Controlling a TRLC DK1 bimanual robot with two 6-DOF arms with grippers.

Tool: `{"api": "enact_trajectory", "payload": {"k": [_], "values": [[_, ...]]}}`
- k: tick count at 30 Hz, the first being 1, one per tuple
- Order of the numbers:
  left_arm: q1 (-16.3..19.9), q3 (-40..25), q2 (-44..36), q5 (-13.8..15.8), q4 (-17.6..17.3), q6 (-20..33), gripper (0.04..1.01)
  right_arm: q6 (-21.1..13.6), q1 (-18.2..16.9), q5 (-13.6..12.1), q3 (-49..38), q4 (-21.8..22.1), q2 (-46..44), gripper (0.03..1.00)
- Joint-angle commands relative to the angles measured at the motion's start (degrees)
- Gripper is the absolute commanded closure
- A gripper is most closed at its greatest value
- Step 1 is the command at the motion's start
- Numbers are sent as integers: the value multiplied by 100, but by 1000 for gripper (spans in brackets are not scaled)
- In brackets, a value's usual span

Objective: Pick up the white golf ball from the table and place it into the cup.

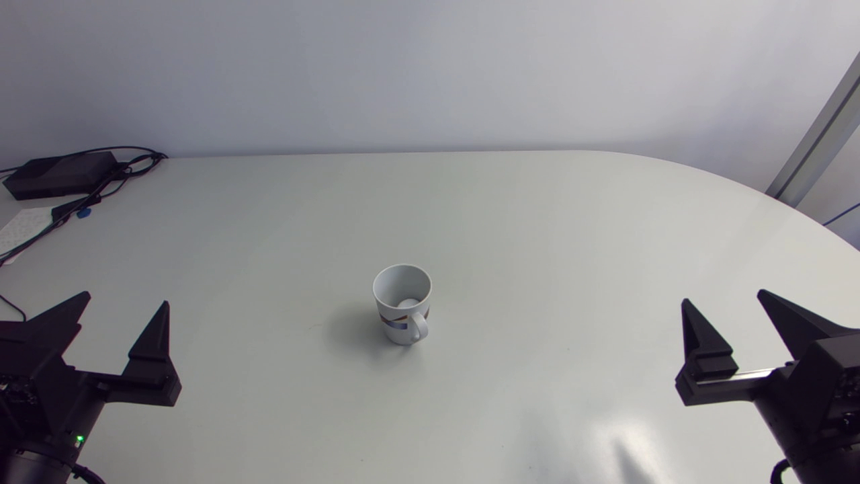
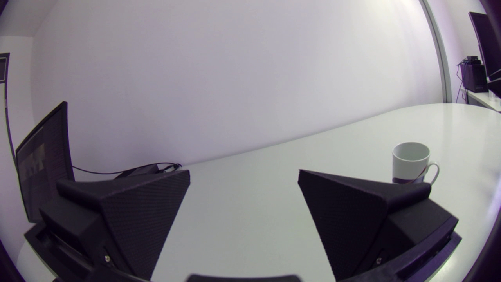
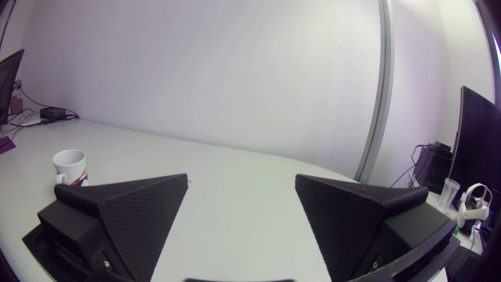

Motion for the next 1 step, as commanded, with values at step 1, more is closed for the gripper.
{"api": "enact_trajectory", "payload": {"k": [1], "values": [[6,-139,-93,23,84,-349,52,196,166,-47,-255,-19,-32,70]]}}
